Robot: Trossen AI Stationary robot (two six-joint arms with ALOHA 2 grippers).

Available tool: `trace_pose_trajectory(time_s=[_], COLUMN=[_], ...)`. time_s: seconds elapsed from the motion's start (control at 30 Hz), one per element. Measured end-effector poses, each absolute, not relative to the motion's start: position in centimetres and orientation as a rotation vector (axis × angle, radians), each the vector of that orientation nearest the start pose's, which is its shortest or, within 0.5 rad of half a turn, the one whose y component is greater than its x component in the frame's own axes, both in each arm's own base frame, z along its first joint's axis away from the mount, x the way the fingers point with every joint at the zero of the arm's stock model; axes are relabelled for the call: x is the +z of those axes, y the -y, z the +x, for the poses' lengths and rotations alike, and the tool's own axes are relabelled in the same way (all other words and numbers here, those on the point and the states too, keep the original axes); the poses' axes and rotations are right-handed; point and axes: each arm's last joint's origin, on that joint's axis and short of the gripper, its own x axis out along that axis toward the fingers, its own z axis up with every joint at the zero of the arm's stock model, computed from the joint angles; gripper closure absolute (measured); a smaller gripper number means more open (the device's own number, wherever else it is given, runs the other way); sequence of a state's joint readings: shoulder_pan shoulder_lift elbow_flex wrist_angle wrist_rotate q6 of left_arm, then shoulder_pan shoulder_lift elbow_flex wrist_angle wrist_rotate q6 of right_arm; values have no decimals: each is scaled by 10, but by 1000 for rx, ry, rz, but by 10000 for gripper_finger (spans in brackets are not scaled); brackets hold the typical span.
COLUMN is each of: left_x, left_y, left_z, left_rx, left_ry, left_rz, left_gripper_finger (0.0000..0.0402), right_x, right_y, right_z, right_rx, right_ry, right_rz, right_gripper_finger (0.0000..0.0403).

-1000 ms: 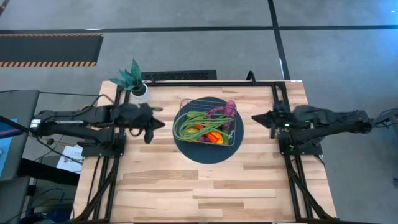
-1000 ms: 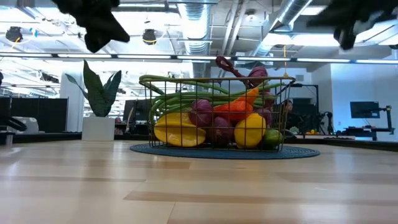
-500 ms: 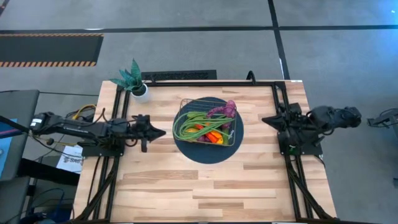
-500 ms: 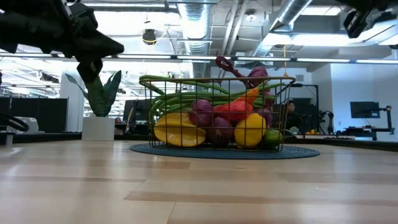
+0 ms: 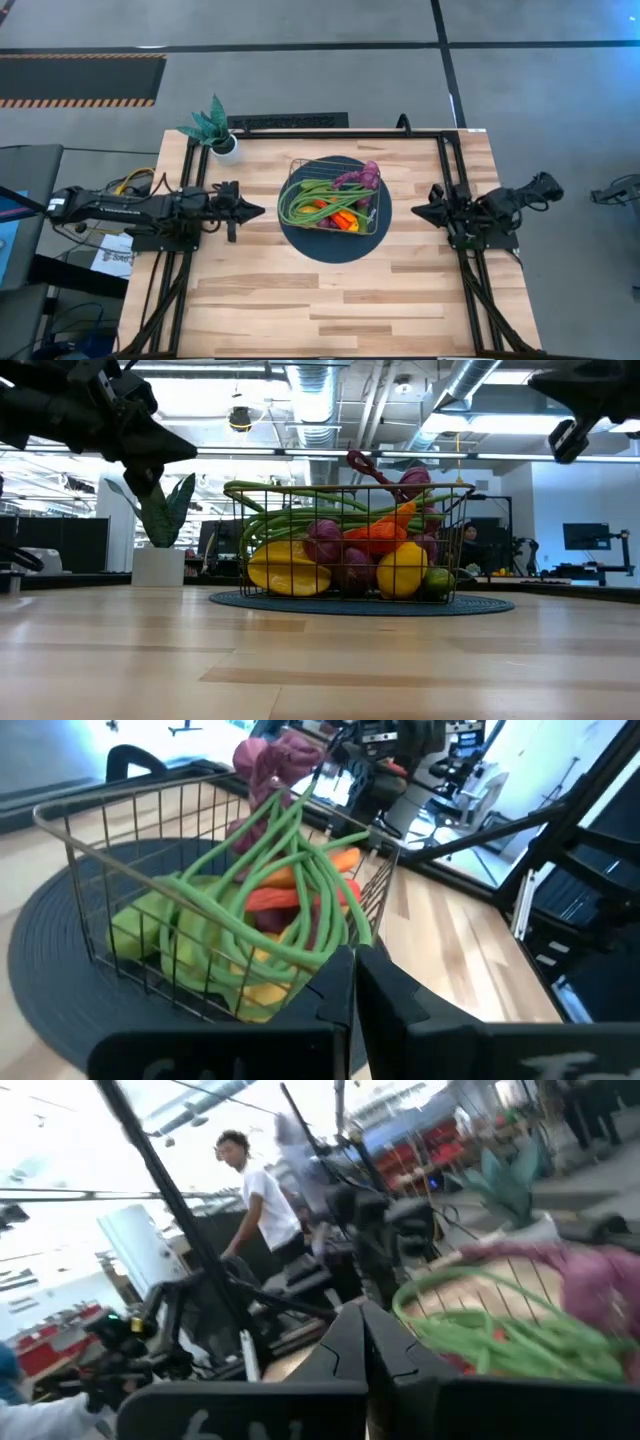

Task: Build produce basket
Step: Return to Home Position

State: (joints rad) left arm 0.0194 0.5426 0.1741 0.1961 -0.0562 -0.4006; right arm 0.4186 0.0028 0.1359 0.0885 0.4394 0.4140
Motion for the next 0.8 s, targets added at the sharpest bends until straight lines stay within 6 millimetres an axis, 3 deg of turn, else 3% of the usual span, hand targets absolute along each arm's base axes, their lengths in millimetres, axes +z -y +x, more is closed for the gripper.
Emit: trace_pose_trajectory(time_s=[0.23,0.5,0.8], left_x=[190,161,176], left_y=[-17,-13,5], left_z=[138,129,121], left_rx=[81,51,-1], left_ry=[-164,-66,30], left_rz=[-406,-513,-414], left_gripper_finger=[402,401,401], right_x=[228,230,232], right_y=[-21,-20,-19], right_z=[77,76,76], right_rx=[47,-4,-17], right_ry=[251,270,295], right_rz=[479,504,533], right_gripper_finger=[401,401,401])
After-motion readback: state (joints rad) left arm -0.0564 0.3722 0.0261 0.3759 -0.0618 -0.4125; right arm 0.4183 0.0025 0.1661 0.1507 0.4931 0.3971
